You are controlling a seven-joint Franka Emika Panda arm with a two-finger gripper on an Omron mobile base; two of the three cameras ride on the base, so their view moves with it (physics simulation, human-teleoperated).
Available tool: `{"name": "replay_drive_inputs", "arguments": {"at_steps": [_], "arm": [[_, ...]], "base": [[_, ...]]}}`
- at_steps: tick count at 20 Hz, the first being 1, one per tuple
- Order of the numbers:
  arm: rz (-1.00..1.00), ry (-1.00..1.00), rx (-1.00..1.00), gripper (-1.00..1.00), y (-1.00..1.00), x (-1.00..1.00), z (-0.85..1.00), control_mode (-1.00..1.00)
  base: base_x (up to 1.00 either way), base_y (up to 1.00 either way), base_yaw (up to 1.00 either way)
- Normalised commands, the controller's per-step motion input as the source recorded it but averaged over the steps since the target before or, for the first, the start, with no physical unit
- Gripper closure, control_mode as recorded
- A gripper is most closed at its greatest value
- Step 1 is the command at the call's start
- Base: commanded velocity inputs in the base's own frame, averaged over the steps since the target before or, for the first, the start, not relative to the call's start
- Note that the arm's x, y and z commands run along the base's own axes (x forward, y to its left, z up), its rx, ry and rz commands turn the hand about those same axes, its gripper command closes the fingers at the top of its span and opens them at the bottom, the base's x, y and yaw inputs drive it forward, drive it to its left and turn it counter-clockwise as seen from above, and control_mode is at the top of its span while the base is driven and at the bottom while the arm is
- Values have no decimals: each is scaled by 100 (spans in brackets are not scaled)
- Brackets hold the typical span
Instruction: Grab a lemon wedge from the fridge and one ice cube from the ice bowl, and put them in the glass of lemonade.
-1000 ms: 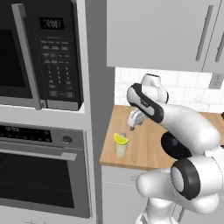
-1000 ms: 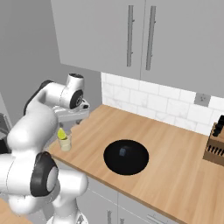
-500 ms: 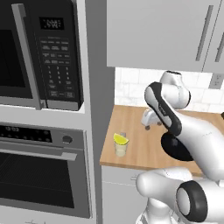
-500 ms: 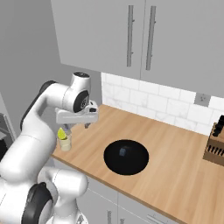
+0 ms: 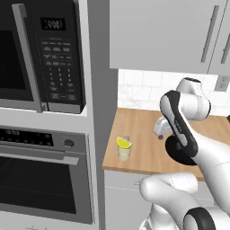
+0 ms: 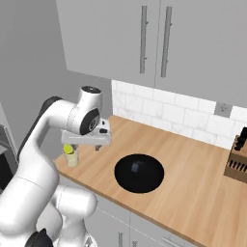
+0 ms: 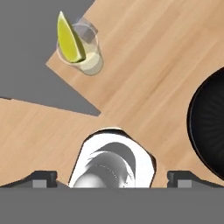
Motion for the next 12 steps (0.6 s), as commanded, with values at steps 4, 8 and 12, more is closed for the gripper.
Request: {"name": "replay_drive_inputs", "arguments": {"at_steps": [4, 8, 12], "arm": [[-14, -5, 2, -100, -21, -15, 2, -100], [-34, -3, 5, -100, -44, -3, 0, -100], [-31, -3, 4, -100, -28, -2, 0, -100]], "base": [[0, 0, 0], [0, 0, 0], [0, 0, 0]]}}
